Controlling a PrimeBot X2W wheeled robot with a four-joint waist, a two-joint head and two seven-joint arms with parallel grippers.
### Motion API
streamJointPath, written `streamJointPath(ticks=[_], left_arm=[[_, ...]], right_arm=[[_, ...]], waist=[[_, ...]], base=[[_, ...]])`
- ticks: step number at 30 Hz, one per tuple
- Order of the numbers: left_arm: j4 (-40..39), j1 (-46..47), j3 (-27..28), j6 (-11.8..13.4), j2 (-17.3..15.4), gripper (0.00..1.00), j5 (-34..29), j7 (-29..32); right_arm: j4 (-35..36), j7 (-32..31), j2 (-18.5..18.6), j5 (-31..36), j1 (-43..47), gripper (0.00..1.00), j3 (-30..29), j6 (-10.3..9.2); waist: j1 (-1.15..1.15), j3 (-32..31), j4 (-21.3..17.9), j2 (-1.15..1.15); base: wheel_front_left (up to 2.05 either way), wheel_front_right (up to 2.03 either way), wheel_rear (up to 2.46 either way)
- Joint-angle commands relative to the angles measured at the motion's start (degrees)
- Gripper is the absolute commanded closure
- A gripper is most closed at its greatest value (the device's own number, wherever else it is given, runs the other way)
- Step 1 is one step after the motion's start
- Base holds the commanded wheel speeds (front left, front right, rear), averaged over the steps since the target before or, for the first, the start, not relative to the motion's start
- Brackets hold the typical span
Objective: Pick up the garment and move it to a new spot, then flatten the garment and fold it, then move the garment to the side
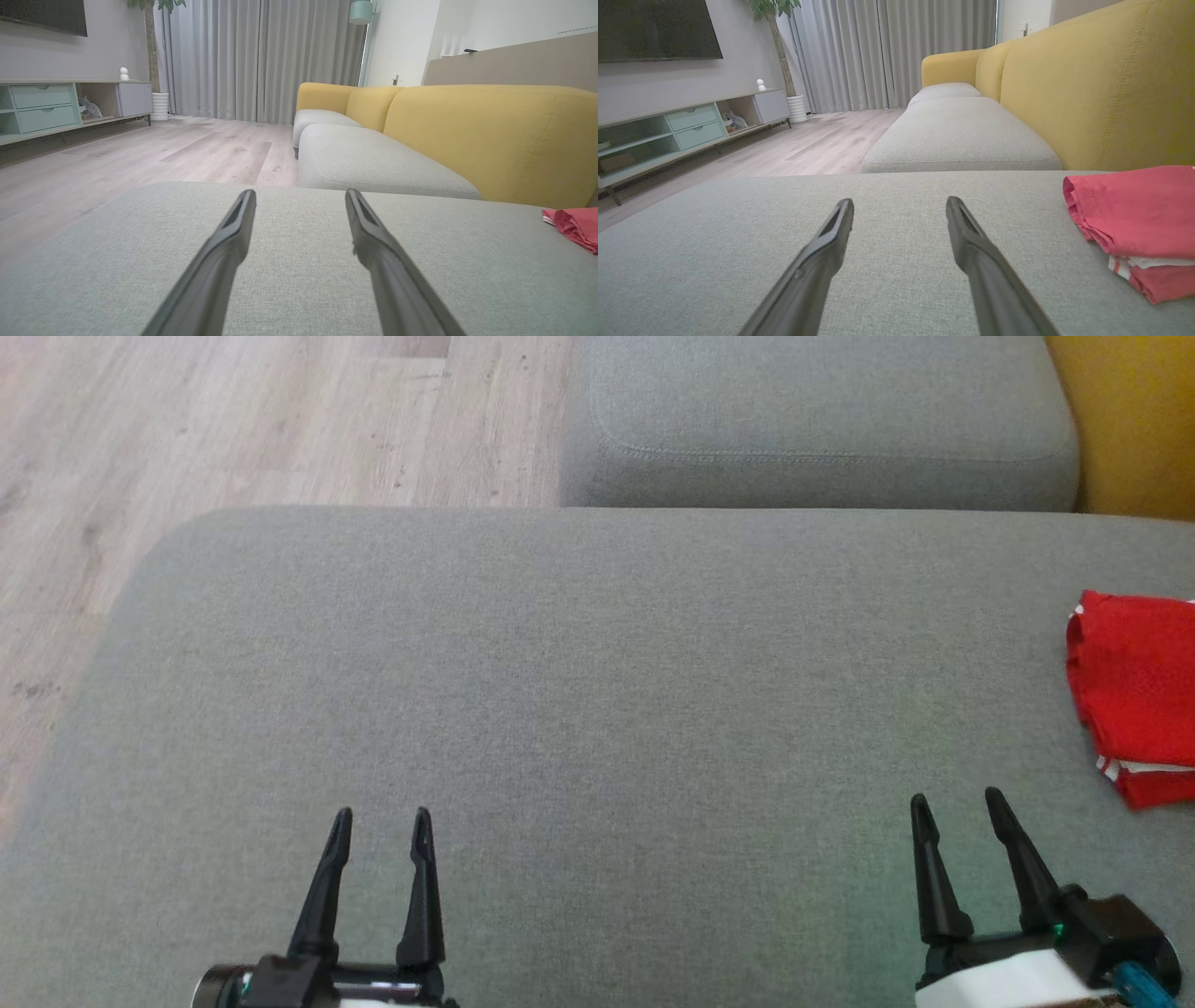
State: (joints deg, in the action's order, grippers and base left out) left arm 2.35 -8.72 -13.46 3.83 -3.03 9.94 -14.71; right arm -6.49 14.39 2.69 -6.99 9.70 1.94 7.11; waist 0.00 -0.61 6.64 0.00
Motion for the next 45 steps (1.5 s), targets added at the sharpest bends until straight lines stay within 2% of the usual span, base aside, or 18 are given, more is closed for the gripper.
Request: streamJointPath(ticks=[1,15,16,19,45], left_arm=[[-1.5,1.6,1.9,-0.3,0.1,0.0,-0.6,-0.3],[-0.9,1.0,2.4,-0.4,0.1,0.0,-1.1,-0.3],[0.8,-0.2,0.4,-0.7,0.0,1.0,-0.6,0.0],[3.7,-0.7,0.3,-0.8,0.0,1.0,-0.5,0.0],[5.3,2.4,2.9,-2.9,-1.0,1.0,17.3,3.2]], right_arm=[[2.1,0.6,0.3,0.0,-0.8,0.0,1.1,0.37],[2.3,0.6,0.2,-3.0,-0.5,0.0,1.3,0.37],[0.1,0.0,-0.1,-2.8,0.6,1.0,-0.1,-0.01],[-2.8,-0.1,-0.1,-2.9,0.8,1.0,0.0,-0.02],[-3.6,-3.3,0.8,-20.4,-2.5,1.0,-0.4,0.06]], waist=[[0.0,-0.2,-0.2,0.0],[0.0,-0.8,-1.8,0.0],[0.0,-0.9,-1.8,0.0],[0.0,-0.9,-1.9,0.0],[0.0,-0.5,-2.8,0.0]], base=[[0.0,0.0,0.0],[0.0,0.0,0.0],[0.0,0.0,0.0],[0.0,0.0,0.0],[0.0,0.0,0.0]])
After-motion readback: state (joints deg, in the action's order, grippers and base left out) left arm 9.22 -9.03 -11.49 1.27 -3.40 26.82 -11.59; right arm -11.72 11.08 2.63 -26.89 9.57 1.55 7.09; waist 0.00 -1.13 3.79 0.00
